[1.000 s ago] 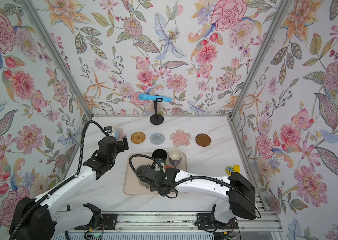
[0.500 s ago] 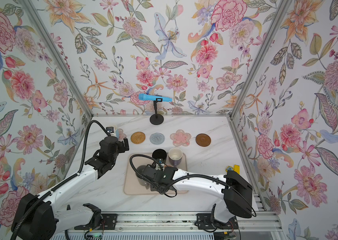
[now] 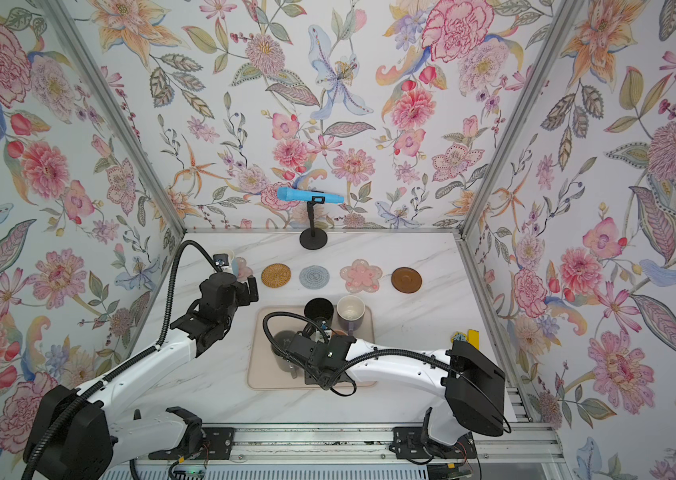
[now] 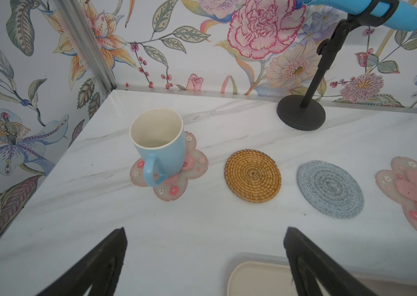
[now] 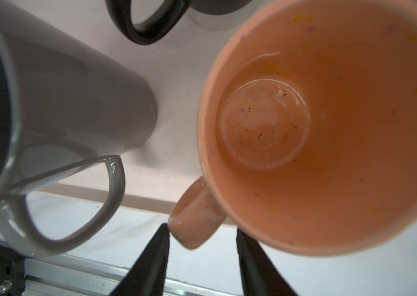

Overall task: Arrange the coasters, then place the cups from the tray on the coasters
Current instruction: 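Lower the right gripper and grasp the orange mug's handle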

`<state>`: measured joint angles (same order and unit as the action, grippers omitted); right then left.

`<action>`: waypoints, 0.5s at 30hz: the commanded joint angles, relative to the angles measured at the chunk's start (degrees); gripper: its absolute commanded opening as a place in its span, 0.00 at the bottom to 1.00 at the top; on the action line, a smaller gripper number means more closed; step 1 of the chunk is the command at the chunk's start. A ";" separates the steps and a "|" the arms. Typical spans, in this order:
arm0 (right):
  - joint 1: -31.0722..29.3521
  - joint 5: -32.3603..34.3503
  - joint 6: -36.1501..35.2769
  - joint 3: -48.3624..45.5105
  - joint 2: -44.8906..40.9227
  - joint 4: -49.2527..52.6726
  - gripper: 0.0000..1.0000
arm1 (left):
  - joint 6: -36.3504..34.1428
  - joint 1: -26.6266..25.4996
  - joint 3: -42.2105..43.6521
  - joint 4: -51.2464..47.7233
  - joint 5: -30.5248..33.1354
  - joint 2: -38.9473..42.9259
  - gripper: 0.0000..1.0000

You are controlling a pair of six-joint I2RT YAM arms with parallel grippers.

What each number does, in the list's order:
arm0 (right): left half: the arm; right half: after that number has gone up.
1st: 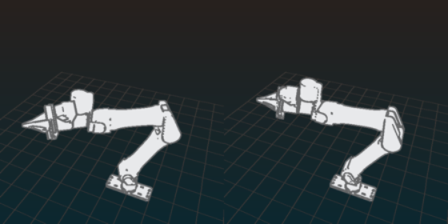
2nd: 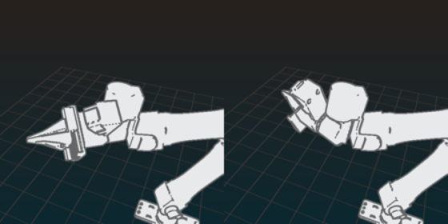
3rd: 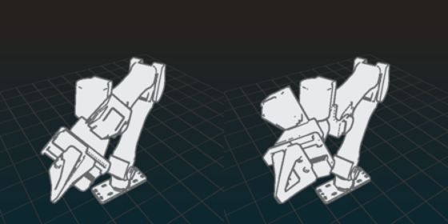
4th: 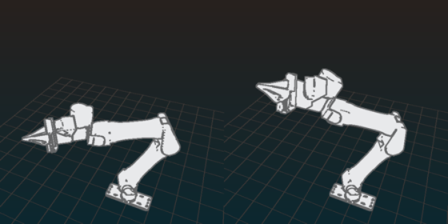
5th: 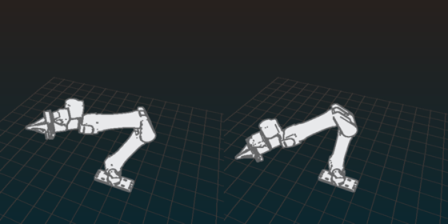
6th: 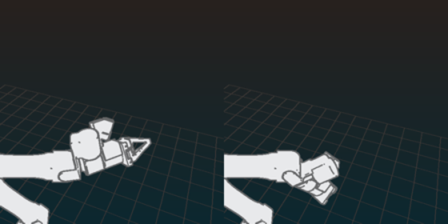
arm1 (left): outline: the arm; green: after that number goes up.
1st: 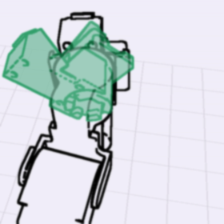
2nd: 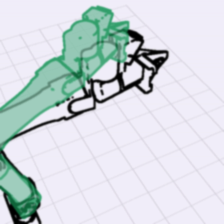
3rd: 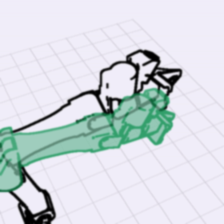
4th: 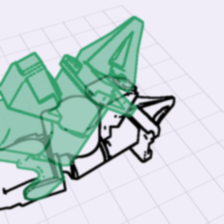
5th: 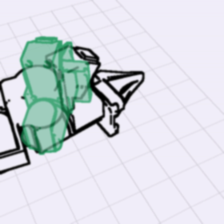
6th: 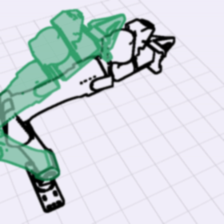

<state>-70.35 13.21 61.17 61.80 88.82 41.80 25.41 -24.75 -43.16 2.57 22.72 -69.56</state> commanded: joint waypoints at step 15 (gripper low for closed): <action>1.24 1.73 3.78 -3.76 -3.19 1.70 0.42 | -1.27 0.23 -1.32 -1.60 0.14 0.57 0.99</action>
<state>-70.06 12.99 62.87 59.59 87.05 40.91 24.84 -24.75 -43.16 2.55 22.72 -69.52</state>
